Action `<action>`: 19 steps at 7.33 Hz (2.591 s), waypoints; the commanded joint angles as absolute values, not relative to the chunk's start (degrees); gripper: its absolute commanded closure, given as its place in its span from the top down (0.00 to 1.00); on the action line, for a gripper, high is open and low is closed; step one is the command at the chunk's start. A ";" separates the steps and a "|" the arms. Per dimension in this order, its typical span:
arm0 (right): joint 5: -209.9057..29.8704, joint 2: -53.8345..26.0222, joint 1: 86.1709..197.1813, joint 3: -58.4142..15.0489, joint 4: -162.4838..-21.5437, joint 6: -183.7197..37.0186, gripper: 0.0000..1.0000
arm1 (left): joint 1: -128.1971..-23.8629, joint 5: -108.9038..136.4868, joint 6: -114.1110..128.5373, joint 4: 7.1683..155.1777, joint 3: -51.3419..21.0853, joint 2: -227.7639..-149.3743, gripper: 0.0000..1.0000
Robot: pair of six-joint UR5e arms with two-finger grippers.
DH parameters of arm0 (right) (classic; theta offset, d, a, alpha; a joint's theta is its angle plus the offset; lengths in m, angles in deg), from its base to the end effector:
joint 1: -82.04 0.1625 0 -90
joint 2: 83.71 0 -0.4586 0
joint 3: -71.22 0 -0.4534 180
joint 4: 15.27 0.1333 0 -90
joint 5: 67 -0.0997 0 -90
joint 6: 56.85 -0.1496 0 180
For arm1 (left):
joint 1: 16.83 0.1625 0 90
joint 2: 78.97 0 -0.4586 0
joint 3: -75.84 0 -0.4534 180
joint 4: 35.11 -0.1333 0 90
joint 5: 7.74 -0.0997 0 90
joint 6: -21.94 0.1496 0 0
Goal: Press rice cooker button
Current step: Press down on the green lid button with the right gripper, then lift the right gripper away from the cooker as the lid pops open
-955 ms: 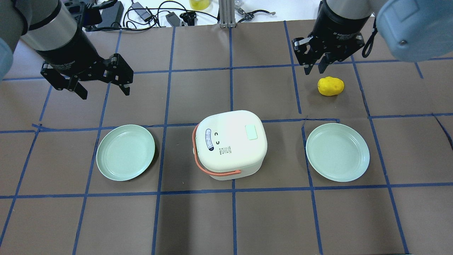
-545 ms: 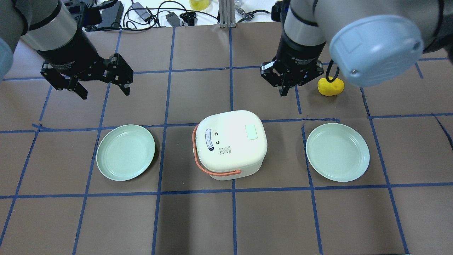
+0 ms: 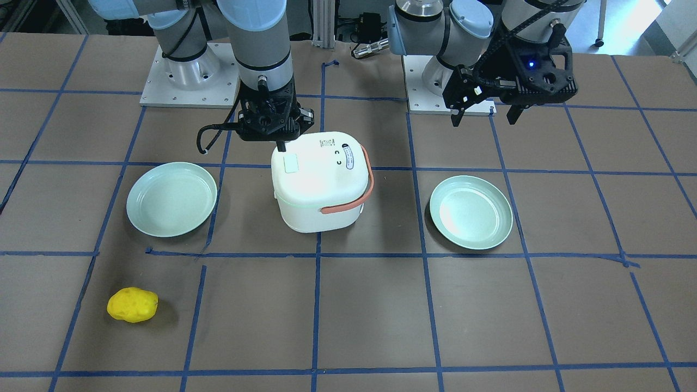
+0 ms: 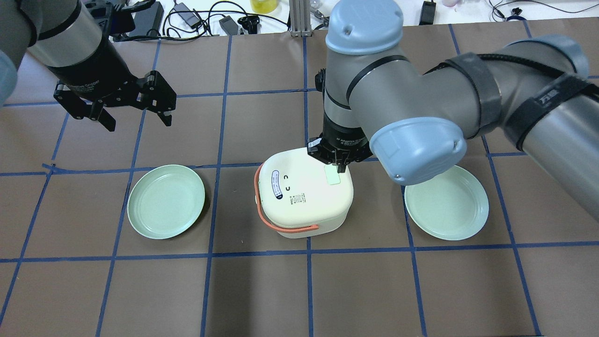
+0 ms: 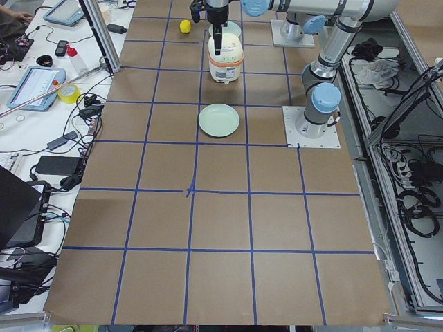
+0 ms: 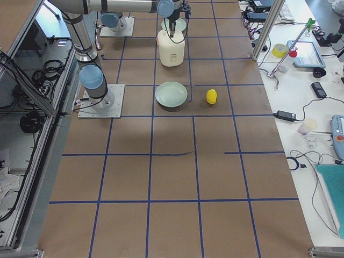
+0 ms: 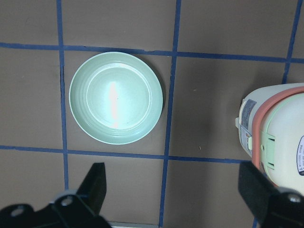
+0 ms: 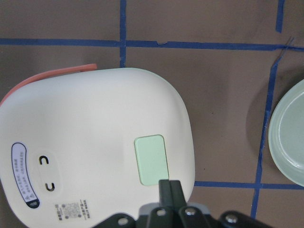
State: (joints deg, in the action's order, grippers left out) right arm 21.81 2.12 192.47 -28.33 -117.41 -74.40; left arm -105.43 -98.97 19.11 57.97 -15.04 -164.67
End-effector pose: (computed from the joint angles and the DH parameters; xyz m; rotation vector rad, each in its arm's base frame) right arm 0.3266 -0.4859 0.3601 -0.0782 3.1295 0.0514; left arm -0.1174 -0.5218 0.4979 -0.1153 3.1181 -0.0097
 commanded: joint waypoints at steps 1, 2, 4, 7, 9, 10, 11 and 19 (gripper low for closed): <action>22.56 1.19 194.37 -31.25 -121.77 -74.43 0.00 | -105.43 -98.97 19.13 57.97 -15.04 -164.67 1.00; 22.56 0.84 194.46 -31.43 -122.49 -74.25 0.00 | -105.43 -98.97 19.13 57.97 -15.04 -164.67 1.00; 22.56 0.66 194.46 -31.52 -123.11 -73.90 0.00 | -105.43 -98.97 19.13 57.97 -15.04 -164.67 1.00; 22.92 0.31 194.37 -31.52 -123.55 -73.73 0.00 | -105.43 -98.97 19.13 57.97 -15.04 -164.67 1.00; 22.92 -0.57 194.46 -31.52 -125.12 -73.81 0.00 | -105.43 -98.97 19.04 57.97 -15.04 -164.67 1.00; 23.18 -0.40 194.37 -31.26 -125.04 -73.90 0.05 | -105.43 -98.97 19.13 57.97 -15.04 -164.67 1.00; 25.96 0.22 194.28 -30.39 -124.09 -73.81 0.99 | -105.43 -98.97 19.04 57.97 -15.04 -164.67 1.00; 26.20 2.59 178.14 -12.73 -108.71 -60.98 1.00 | -105.43 -98.97 19.04 57.97 -15.04 -164.67 1.00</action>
